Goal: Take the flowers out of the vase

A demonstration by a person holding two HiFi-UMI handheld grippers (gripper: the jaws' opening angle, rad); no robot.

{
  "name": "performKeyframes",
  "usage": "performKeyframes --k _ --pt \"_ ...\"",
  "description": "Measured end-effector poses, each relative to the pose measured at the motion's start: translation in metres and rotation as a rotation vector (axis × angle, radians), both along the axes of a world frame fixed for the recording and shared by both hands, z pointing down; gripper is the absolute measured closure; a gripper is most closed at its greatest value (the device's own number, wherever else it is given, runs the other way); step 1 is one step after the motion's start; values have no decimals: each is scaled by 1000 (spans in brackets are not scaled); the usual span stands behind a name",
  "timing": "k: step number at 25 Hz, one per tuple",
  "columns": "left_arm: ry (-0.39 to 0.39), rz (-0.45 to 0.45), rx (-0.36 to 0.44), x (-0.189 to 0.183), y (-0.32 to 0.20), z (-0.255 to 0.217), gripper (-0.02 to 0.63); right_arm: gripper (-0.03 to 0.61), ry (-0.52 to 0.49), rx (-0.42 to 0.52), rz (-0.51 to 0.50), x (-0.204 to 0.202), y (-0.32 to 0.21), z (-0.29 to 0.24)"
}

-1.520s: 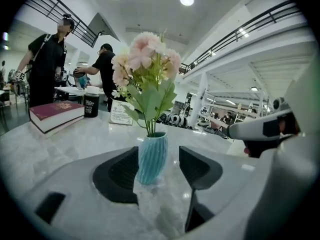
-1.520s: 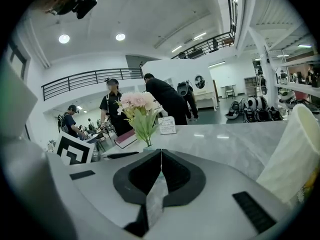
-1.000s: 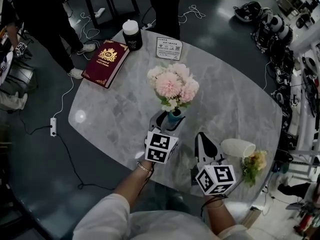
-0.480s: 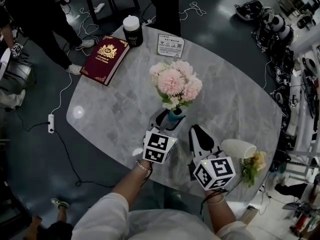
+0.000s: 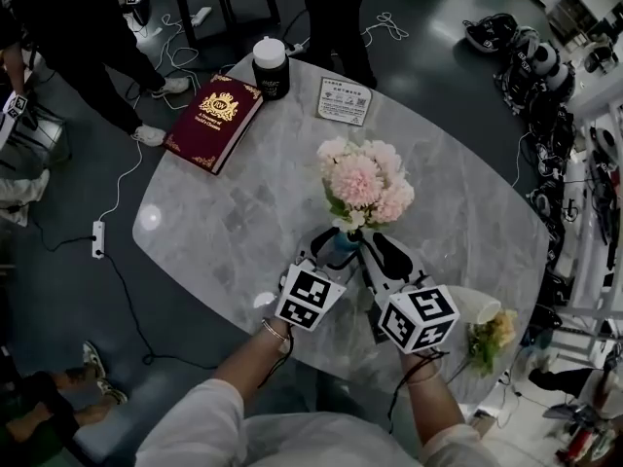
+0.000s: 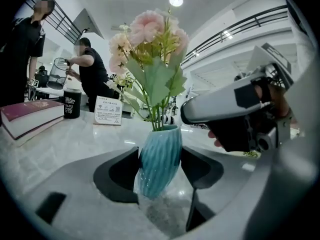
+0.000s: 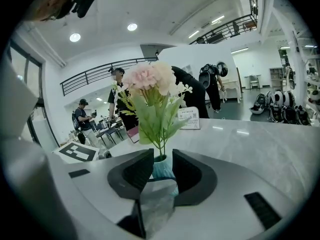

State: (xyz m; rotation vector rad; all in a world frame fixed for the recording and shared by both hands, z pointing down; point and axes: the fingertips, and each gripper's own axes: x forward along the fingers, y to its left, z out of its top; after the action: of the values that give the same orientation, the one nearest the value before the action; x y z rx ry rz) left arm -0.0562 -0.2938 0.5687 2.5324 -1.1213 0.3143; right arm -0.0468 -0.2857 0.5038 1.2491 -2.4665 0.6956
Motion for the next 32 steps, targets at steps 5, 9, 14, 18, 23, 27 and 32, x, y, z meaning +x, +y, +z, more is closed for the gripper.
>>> performKeyframes --k 5,9,14,18,23,27,32 --pt "10 23 5 -1 0 0 342 486 0 -27 -36 -12 -9 10" --pt "2 49 11 0 0 -1 342 476 7 -37 -62 -17 -19 11" --pt "7 54 10 0 1 0 342 472 3 -45 -99 -25 -28 11" --pt "16 51 5 -1 0 -1 342 472 -48 -64 -104 -32 -31 12" --pt "23 49 3 -2 0 -1 344 482 -81 -48 -109 -36 -33 11" --pt "16 52 7 -1 0 -2 345 512 -89 -21 -113 -35 -33 8" --pt "-3 66 17 1 2 -1 344 530 -94 27 -107 -31 -36 -2"
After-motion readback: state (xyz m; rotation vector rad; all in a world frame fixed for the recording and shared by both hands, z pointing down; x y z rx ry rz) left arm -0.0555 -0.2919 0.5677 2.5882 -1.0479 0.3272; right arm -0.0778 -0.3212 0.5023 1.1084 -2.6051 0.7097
